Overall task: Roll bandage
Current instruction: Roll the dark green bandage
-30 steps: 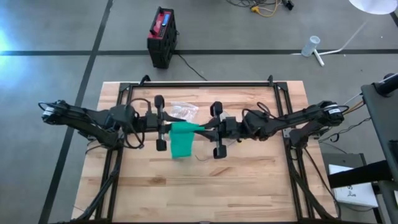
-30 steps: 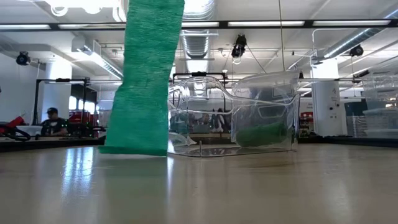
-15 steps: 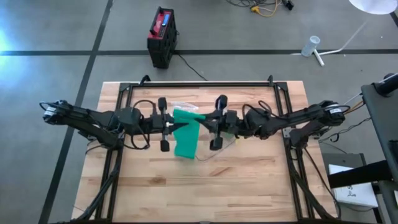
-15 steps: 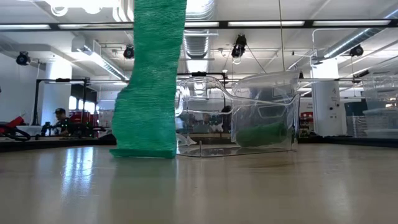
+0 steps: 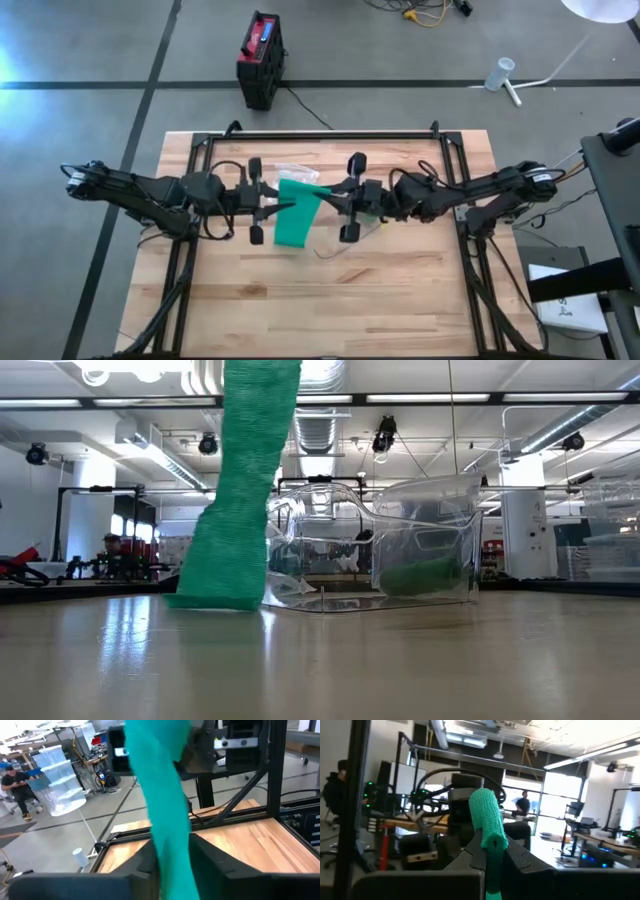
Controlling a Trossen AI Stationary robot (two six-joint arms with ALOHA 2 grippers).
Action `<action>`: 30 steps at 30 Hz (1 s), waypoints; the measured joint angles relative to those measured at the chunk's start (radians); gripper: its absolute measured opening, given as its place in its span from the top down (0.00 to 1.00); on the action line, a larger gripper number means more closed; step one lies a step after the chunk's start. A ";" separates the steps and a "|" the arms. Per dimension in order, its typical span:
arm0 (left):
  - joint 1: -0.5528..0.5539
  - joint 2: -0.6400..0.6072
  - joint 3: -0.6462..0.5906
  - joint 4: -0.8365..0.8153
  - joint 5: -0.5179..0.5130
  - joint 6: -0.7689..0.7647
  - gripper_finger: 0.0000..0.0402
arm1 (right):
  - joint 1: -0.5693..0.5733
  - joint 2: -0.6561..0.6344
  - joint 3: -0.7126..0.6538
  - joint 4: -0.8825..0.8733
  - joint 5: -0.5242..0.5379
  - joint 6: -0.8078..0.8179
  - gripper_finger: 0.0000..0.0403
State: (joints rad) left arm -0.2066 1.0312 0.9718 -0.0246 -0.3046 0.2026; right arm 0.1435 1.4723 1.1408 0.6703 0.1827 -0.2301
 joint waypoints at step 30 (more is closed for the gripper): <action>-0.012 0.024 0.026 0.102 -0.036 0.103 0.22 | -0.007 -0.043 0.000 -0.276 0.001 -0.084 0.97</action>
State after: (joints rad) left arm -0.2191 1.0552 0.9981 0.0772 -0.3401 0.3053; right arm 0.1367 1.4288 1.1412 0.3947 0.1835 -0.3145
